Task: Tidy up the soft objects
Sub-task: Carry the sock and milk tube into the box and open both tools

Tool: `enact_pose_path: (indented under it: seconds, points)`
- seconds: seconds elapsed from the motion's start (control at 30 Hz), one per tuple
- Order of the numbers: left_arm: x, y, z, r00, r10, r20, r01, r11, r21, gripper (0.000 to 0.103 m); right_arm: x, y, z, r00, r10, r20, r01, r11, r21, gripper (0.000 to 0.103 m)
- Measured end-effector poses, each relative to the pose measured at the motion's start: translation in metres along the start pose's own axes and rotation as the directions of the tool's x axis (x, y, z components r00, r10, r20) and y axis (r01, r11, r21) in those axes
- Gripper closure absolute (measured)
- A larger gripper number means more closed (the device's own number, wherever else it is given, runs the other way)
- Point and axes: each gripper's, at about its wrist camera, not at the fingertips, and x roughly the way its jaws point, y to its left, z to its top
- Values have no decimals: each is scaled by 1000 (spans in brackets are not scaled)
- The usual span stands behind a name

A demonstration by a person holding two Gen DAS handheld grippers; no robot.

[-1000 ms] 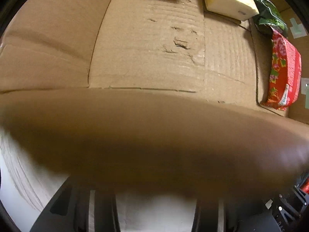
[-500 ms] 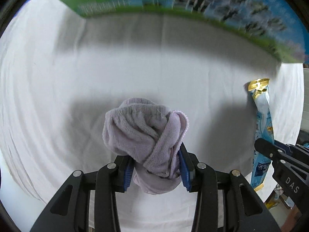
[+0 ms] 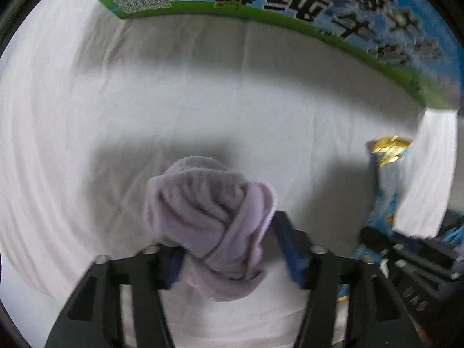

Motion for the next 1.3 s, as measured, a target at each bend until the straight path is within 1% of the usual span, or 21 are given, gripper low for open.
enact_pose_path:
  seconds: [0.07,0.17,0.2,0.23,0.27,0.3,0.37,0.4,0.43,0.6,0.7,0.77,0.83,0.87,0.93,0.97,1.0,1.03,1.07,1.23,1.3]
  points:
    - [-2,4,0,999,-25,21,26,999,-44,36,-4,-1,-1,1000,-5,2,5,1000,-6,81]
    - [-3,5,1,999,-35,28,36,997,-69,31,-16,-4,-2,1000,-6,18,6,1000,-10,81]
    - [-3,5,1,999,-40,26,42,996,-73,28,-18,-5,-2,1000,-6,23,6,1000,-12,81]
    - [-3,4,2,999,-48,21,49,996,-71,23,-20,-3,-6,1000,-6,27,6,1000,-11,81]
    - [-1,4,5,999,-50,11,50,997,-64,20,-23,-4,-6,1000,-3,30,3,1000,-13,78]
    - [0,2,7,999,-45,2,45,998,-54,20,-25,-5,-5,1000,-4,31,4,1000,-15,67]
    - [5,-6,14,1000,-22,-20,22,999,-29,20,-28,-6,-4,999,-9,36,9,1000,-8,53]
    - [5,-8,16,1000,-19,-24,18,999,-27,20,-29,-7,-3,999,0,40,0,1000,-5,50]
    - [5,-8,17,999,-22,-26,21,999,-28,20,-29,-5,-2,999,6,40,-6,1000,-3,50]
    - [-2,9,22,999,-32,-27,31,998,-49,35,-17,-1,5,999,19,26,-19,1000,-3,50]
    - [-7,12,26,1000,-16,-23,14,999,-49,49,-6,6,10,1000,12,8,-12,1000,-8,47]
    - [-9,18,31,1000,-1,-20,0,999,-48,59,-8,12,13,1000,-12,13,12,1000,-12,47]
    - [-11,19,35,1000,7,-19,-8,999,-51,64,-7,17,14,999,-38,10,38,999,-23,47]
    - [-12,20,38,1000,4,-19,-5,998,-56,65,-7,19,14,999,-44,10,44,999,-17,48]
    - [-12,23,42,1000,7,-21,-8,998,-58,68,-7,21,13,998,-65,12,65,998,-9,56]
    - [-13,26,44,1000,10,-19,-11,999,-53,68,-5,23,11,996,-91,14,91,996,-5,66]
    - [-15,31,47,1000,12,-17,-13,999,-49,68,-2,27,9,993,-117,16,117,993,-1,72]
    - [-16,31,47,1000,17,-14,-18,999,-46,70,1,32,10,992,-127,17,127,992,0,74]
    - [-16,30,48,1000,21,-10,-21,999,-41,70,0,31,10,991,-136,18,136,991,1,80]
    - [-16,27,37,1000,18,-5,-18,999,-36,75,-1,25,7,992,-124,31,124,992,7,84]
    - [-22,25,33,999,32,0,-32,999,-29,75,-3,21,4,993,-108,38,108,994,4,87]
